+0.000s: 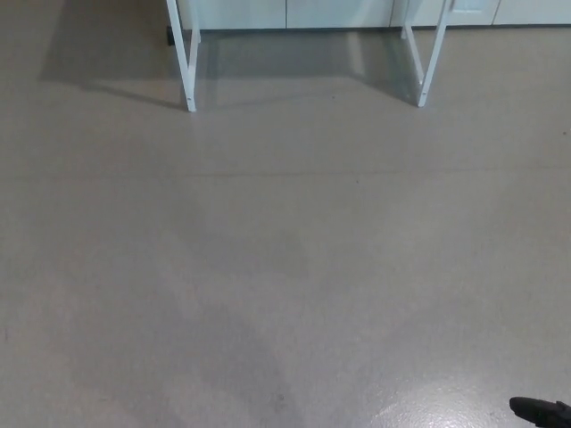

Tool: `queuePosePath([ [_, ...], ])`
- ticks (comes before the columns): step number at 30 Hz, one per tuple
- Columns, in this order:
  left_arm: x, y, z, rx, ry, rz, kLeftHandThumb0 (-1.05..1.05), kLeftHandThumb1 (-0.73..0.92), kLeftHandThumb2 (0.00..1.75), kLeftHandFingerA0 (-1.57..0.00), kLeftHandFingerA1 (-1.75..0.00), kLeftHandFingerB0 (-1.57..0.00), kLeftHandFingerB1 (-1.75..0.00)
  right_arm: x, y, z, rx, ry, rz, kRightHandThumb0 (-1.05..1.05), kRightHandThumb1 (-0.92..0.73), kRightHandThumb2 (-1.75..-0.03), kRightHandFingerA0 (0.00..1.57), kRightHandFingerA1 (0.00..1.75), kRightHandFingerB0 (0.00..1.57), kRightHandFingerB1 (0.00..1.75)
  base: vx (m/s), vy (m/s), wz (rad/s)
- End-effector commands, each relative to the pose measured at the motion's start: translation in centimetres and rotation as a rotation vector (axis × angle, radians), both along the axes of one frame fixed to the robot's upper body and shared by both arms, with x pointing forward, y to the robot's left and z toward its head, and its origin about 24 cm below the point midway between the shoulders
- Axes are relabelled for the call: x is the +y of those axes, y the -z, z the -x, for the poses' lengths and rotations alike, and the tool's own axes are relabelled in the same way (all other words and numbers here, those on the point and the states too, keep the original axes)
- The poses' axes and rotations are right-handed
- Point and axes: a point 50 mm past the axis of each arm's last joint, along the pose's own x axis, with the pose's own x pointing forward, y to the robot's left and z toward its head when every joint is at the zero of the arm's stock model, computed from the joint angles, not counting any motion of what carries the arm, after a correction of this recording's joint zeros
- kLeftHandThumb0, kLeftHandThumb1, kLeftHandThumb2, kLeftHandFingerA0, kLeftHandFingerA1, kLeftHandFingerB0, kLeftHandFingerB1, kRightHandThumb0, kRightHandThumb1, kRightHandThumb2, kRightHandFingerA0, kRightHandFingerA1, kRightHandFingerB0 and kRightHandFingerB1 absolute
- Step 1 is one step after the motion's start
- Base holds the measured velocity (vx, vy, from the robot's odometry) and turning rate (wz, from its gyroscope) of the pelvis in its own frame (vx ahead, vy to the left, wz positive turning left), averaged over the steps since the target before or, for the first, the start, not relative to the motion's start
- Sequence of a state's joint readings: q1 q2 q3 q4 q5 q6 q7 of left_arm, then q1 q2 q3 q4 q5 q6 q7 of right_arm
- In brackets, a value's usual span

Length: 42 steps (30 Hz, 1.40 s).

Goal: The robot walks towards a desk on which an eraser is kept on the left hand side and a container is kept on the right hand side. The robot picks up the eraser using its left hand and places it in the container.

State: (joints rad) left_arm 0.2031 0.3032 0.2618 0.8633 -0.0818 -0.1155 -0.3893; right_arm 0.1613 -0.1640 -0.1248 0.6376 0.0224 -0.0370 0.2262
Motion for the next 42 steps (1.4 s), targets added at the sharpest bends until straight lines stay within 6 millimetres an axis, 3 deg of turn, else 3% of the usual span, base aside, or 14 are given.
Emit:
queuePosePath([
  [1,0.35,-0.42,-0.26,-0.041,0.003,-0.022,-0.12,0.37,0.86,-0.21,-0.56,-0.20,-0.52,-0.39,-0.18,0.15,-0.019,-0.001,0.012,-0.17,-0.50,-0.55,0.51,0.63,0.34,0.50,0.02,-0.043,0.16],
  [26,0.21,-0.32,-0.10,-0.033,0.038,-0.066,-0.16,0.37,0.85,-0.22,-0.55,-0.20,-0.52,-0.24,-0.06,0.16,-0.013,-0.009,0.015,-0.18,-0.50,-0.55,0.51,0.63,0.35,0.50,0.14,0.119,0.05],
  [27,0.21,-0.36,-0.06,-0.040,0.034,-0.056,-0.13,0.37,0.86,-0.21,-0.56,-0.20,-0.52,-0.24,-0.02,0.20,-0.012,-0.010,0.014,-0.16,-0.32,-0.82,0.47,0.68,0.29,0.58,0.25,-0.213,0.15],
  [29,0.16,-0.36,-0.06,-0.036,0.057,-0.069,-0.15,0.38,0.86,-0.21,-0.55,-0.19,-0.51,-0.30,0.03,0.24,-0.013,-0.009,0.010,-0.19,-0.49,-0.55,0.52,0.65,0.35,0.51,0.32,-0.255,0.17],
  [30,0.19,-0.33,-0.07,-0.027,0.053,-0.076,-0.21,0.54,0.56,-0.33,-0.40,-0.33,-0.32,-0.30,0.03,0.24,-0.013,-0.012,0.012,-0.20,-0.49,-0.55,0.52,0.64,0.35,0.51,0.39,-0.357,-0.36],
  [31,0.18,-0.34,-0.04,-0.029,0.051,-0.070,-0.16,0.37,0.85,-0.22,-0.55,-0.20,-0.51,-0.28,0.03,0.24,-0.012,-0.015,0.018,-0.17,-0.32,-0.81,0.48,0.69,0.29,0.58,0.38,-0.311,0.60],
  [32,0.16,-0.34,-0.04,-0.031,0.049,-0.066,-0.15,0.37,0.85,-0.21,-0.55,-0.20,-0.51,-0.28,0.05,0.23,-0.009,-0.015,0.020,-0.17,-0.32,-0.82,0.47,0.68,0.28,0.58,0.37,-0.300,0.45],
  [33,0.14,-0.34,-0.08,-0.026,0.054,-0.083,-0.20,0.54,0.56,-0.33,-0.41,-0.33,-0.33,-0.29,0.07,0.24,-0.010,-0.021,0.022,-0.16,-0.32,-0.82,0.45,0.67,0.28,0.58,0.26,-0.190,0.19],
  [35,0.12,-0.36,-0.05,-0.030,0.057,-0.081,-0.17,0.36,0.84,-0.23,-0.56,-0.21,-0.52,-0.27,0.07,0.24,-0.008,-0.020,0.023,-0.15,-0.33,-0.82,0.44,0.66,0.28,0.58,0.26,-0.136,0.02],
  [36,0.13,-0.34,-0.09,-0.030,0.064,-0.089,-0.20,0.54,0.56,-0.33,-0.43,-0.34,-0.33,-0.24,0.07,0.23,-0.010,-0.017,0.022,-0.16,-0.32,-0.81,0.46,0.68,0.29,0.58,0.32,-0.109,-0.07],
  [38,0.14,-0.32,-0.02,-0.031,0.063,-0.085,-0.20,0.54,0.56,-0.32,-0.43,-0.33,-0.33,-0.25,0.08,0.22,-0.009,-0.018,0.022,-0.16,-0.31,-0.81,0.45,0.67,0.28,0.58,0.29,-0.058,-0.02],
  [39,0.14,-0.30,0.02,-0.030,0.064,-0.085,-0.17,0.36,0.85,-0.23,-0.56,-0.20,-0.52,-0.25,0.07,0.25,-0.007,-0.023,0.025,-0.17,-0.32,-0.82,0.45,0.67,0.28,0.58,0.30,-0.003,-0.12],
  [40,0.15,-0.25,0.03,-0.025,0.069,-0.092,-0.21,0.54,0.56,-0.33,-0.42,-0.33,-0.33,-0.23,0.03,0.31,-0.008,-0.027,0.025,-0.16,-0.33,-0.82,0.44,0.67,0.27,0.58,0.29,0.018,-0.20],
  [42,0.16,-0.25,-0.09,-0.024,0.069,-0.093,-0.22,0.53,0.56,-0.33,-0.42,-0.33,-0.33,-0.22,-0.03,0.15,-0.009,-0.023,0.028,-0.16,-0.33,-0.82,0.46,0.67,0.28,0.58,0.31,0.062,-0.20],
])
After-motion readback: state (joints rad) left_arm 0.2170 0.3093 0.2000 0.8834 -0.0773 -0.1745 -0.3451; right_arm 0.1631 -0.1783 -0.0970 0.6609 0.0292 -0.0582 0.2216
